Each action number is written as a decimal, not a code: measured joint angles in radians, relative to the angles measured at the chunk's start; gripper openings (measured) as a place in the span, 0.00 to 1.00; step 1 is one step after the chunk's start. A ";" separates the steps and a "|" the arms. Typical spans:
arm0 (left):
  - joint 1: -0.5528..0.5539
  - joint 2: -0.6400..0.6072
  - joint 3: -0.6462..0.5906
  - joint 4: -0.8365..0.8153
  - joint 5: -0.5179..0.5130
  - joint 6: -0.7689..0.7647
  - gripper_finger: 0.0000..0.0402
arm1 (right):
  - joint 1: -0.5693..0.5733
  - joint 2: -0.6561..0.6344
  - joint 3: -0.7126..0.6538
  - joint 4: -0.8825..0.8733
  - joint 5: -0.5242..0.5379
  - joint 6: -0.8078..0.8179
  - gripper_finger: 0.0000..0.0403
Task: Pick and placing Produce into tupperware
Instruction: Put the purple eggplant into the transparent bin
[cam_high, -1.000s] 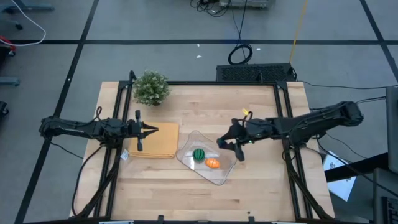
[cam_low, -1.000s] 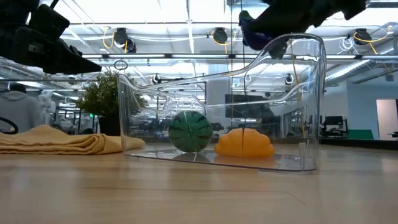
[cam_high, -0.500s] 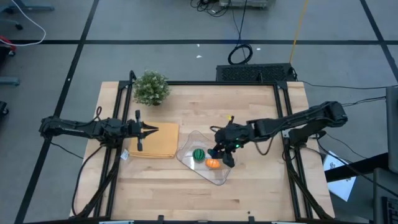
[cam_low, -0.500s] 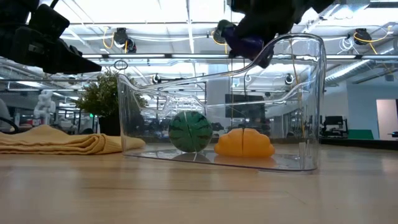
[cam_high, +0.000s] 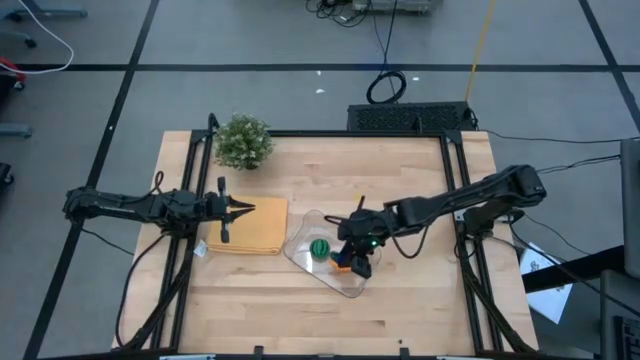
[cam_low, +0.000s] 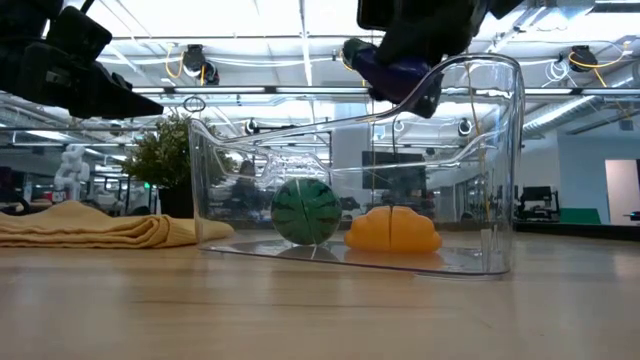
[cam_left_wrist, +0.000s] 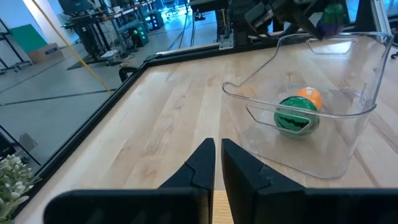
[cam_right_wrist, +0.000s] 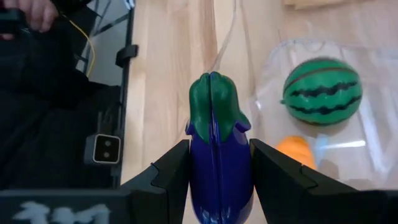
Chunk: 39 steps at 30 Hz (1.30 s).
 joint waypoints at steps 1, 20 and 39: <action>0.000 0.000 0.000 0.001 0.000 0.000 0.08 | 0.001 0.007 -0.001 0.004 -0.003 0.007 0.36; 0.000 0.001 0.000 -0.001 0.001 -0.003 0.08 | -0.004 0.180 0.077 -0.025 -0.153 -0.035 0.36; 0.000 0.001 0.000 -0.007 0.003 -0.003 0.08 | 0.025 0.180 0.121 -0.127 -0.019 -0.302 0.36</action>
